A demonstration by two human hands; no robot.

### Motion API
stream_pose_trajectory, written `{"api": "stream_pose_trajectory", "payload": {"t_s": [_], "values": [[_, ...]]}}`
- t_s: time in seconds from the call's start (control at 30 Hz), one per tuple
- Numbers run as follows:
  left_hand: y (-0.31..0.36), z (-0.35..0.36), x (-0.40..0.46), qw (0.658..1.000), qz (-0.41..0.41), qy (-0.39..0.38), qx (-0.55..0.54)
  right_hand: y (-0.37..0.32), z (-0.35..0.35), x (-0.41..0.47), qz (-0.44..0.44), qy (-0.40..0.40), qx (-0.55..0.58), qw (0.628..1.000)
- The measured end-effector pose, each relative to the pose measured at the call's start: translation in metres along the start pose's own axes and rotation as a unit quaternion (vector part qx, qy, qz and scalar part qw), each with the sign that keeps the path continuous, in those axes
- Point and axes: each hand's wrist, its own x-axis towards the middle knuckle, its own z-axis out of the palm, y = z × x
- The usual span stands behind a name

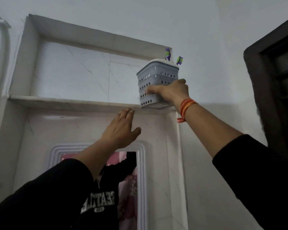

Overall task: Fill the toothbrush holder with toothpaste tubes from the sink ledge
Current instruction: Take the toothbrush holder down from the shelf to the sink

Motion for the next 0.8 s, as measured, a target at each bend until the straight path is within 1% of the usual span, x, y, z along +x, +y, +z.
{"api": "stream_pose_trajectory", "payload": {"t_s": [0.07, 0.17, 0.23, 0.37, 0.47, 0.6, 0.8], "values": [[0.003, 0.004, -0.024, 0.999, -0.011, -0.008, -0.041, 0.012, 0.002, -0.025, 0.003, 0.0, 0.007, 1.0], [0.003, 0.018, -0.07, 0.994, -0.039, -0.043, -0.091, 0.042, 0.01, -0.069, 0.013, 0.008, 0.019, 1.0], [0.001, 0.031, -0.107, 0.989, -0.06, -0.061, -0.122, 0.068, 0.018, -0.102, 0.028, -0.007, 0.014, 0.999], [-0.005, 0.064, -0.184, 0.98, -0.081, -0.099, -0.152, 0.124, 0.032, -0.179, 0.055, -0.032, -0.005, 0.998], [-0.008, 0.088, -0.244, 0.964, -0.121, -0.152, -0.182, 0.162, 0.036, -0.245, 0.07, -0.051, 0.0, 0.996], [-0.013, 0.124, -0.319, 0.942, -0.172, -0.231, -0.169, 0.219, 0.044, -0.328, 0.127, -0.085, 0.012, 0.988], [-0.02, 0.178, -0.412, 0.883, -0.257, -0.351, -0.175, 0.313, 0.064, -0.448, 0.205, -0.109, 0.022, 0.972]]}}
